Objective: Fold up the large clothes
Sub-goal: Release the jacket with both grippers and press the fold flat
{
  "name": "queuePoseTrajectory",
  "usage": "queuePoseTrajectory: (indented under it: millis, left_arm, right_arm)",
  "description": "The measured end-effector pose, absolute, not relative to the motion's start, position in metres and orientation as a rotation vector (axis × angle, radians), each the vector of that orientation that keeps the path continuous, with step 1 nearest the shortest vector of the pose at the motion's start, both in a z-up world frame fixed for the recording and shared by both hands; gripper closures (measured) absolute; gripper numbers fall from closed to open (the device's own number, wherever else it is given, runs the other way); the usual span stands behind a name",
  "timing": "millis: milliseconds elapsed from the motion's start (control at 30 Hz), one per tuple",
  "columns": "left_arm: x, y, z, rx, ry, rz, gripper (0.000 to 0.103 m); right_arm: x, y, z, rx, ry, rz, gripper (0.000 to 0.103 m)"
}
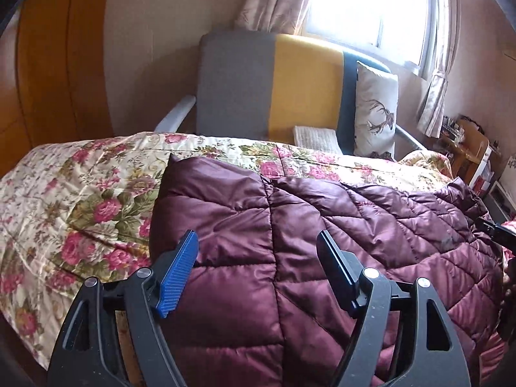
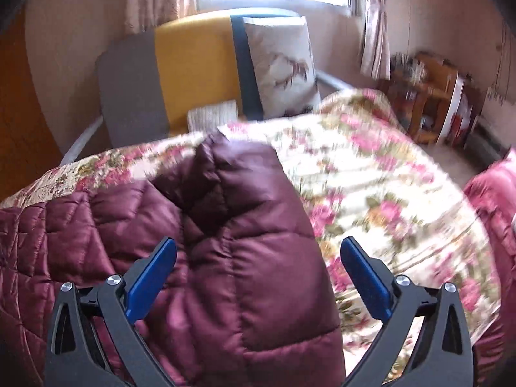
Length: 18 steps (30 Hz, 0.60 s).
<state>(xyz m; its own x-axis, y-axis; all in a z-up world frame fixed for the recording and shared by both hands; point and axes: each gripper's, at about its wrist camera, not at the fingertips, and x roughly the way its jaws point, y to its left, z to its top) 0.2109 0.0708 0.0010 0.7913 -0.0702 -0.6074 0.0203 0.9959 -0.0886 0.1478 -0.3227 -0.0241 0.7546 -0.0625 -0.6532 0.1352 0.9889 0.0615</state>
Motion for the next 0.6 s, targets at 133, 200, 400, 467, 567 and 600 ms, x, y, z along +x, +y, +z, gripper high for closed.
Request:
queuePoseTrajectory:
  millis: [133, 200, 400, 467, 567, 600]
  left_arm:
    - [0.194, 0.070, 0.010, -0.082, 0.635, -0.040, 0.028]
    - [0.185, 0.070, 0.013, -0.080, 0.630, -0.039, 0.028]
    - [0.167, 0.071, 0.013, -0.065, 0.623, -0.041, 0.028]
    - [0.165, 0.074, 0.011, -0.067, 0.629, -0.045, 0.028]
    - [0.163, 0.076, 0.008, -0.067, 0.628, -0.042, 0.028]
    - [0.164, 0.077, 0.006, -0.069, 0.636, -0.044, 0.028]
  right_arm:
    - [0.121, -0.280, 0.009, 0.012, 0.612, -0.041, 0.002]
    - [0.113, -0.248, 0.014, -0.027, 0.627, 0.054, 0.002]
    - [0.105, -0.176, -0.008, -0.136, 0.717, 0.168, 0.002]
    - [0.105, -0.165, -0.016, -0.153, 0.735, 0.174, 0.002]
    - [0.110, -0.159, -0.028, -0.155, 0.757, 0.167, 0.002]
    - [0.112, -0.159, -0.030, -0.151, 0.762, 0.166, 0.002]
